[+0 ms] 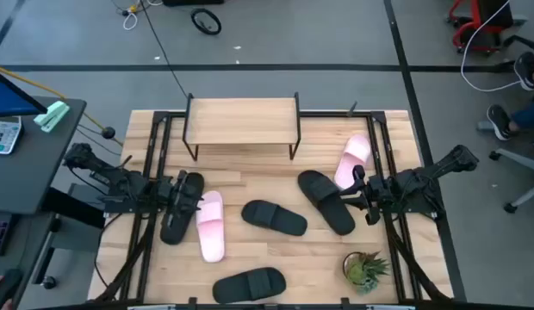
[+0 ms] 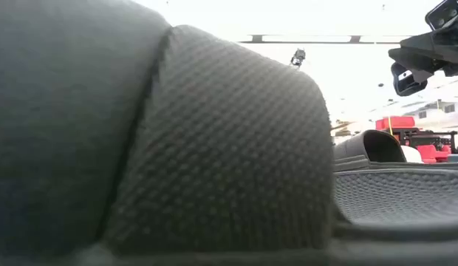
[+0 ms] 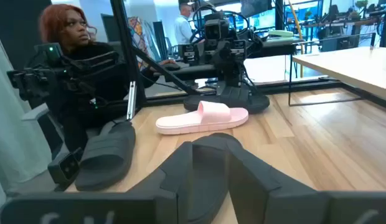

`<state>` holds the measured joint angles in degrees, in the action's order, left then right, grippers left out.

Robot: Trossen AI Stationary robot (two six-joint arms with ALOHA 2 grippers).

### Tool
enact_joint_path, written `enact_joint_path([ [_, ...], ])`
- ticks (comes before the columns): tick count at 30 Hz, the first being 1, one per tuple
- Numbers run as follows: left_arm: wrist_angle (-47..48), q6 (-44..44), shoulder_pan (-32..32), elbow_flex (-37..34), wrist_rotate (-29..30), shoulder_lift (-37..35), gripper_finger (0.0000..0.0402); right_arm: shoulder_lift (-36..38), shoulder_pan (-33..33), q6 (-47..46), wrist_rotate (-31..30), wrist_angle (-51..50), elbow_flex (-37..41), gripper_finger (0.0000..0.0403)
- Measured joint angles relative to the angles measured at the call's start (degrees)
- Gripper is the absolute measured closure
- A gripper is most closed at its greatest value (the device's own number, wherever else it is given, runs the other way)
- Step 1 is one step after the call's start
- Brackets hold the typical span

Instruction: Pick and place slides into the shelf

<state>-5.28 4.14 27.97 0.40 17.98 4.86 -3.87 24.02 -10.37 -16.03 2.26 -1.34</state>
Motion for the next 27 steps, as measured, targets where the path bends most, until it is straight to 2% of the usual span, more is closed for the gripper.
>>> enact_joint_path([
  [8, 0.00, -0.02, 0.02, 0.00, -0.02, 0.00, 0.0262, 0.01, 0.01, -0.02, 0.00, -0.02, 0.00, 0.0304],
  [19, 0.00, -0.01, 0.00, -0.01, -0.02, 0.00, 0.0249, 0.00, 0.01, -0.01, 0.00, -0.01, 0.00, 0.0304],
  [27, 0.00, 0.00, 0.00, -0.02, 0.00, 0.02, 0.0259, 0.00, 0.01, 0.00, 0.00, -0.01, 0.00, 0.0304],
])
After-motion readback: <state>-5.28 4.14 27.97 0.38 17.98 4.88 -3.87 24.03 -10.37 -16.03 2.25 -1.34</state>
